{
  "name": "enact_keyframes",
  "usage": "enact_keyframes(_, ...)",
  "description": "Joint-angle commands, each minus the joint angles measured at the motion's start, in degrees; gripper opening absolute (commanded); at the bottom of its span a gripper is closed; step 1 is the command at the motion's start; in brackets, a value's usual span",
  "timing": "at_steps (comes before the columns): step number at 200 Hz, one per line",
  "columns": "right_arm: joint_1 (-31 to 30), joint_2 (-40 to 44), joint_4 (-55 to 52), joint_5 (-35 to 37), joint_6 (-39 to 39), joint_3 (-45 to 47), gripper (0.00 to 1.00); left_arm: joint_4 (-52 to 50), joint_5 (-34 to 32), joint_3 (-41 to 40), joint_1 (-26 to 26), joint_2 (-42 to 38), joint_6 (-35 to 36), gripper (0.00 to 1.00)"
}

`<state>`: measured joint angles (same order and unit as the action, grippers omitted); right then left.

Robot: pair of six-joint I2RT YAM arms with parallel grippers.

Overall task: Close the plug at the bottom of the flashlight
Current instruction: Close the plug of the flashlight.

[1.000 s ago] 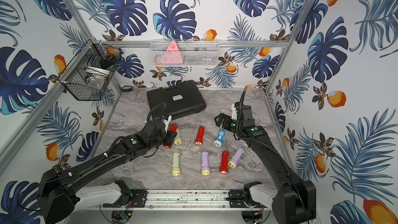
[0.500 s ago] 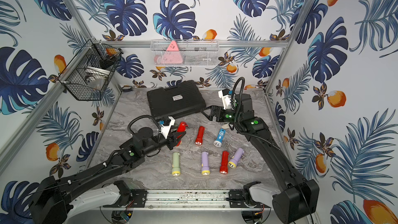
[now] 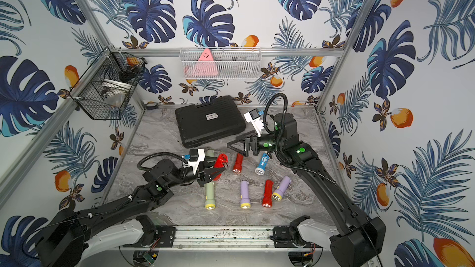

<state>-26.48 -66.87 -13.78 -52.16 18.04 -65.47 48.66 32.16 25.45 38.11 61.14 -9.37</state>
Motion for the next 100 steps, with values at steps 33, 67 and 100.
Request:
enact_keyframes(33, -5.52, 1.22, -0.88, -1.58, -6.33, 1.38, 0.94, 21.64, 11.12, -2.02, -2.43, 5.04, -13.77, 0.0)
enact_keyframes(67, -6.91, 1.52, -1.5, -1.29, -8.23, 2.32, 0.89, 25.98, 14.9, -1.36, -4.03, 8.09, -17.82, 0.0)
enact_keyframes(100, -7.09, 1.13, -4.63, -1.5, -10.57, 2.15, 0.81, 21.77, 16.51, -0.8, -4.69, 6.74, -16.46, 0.0)
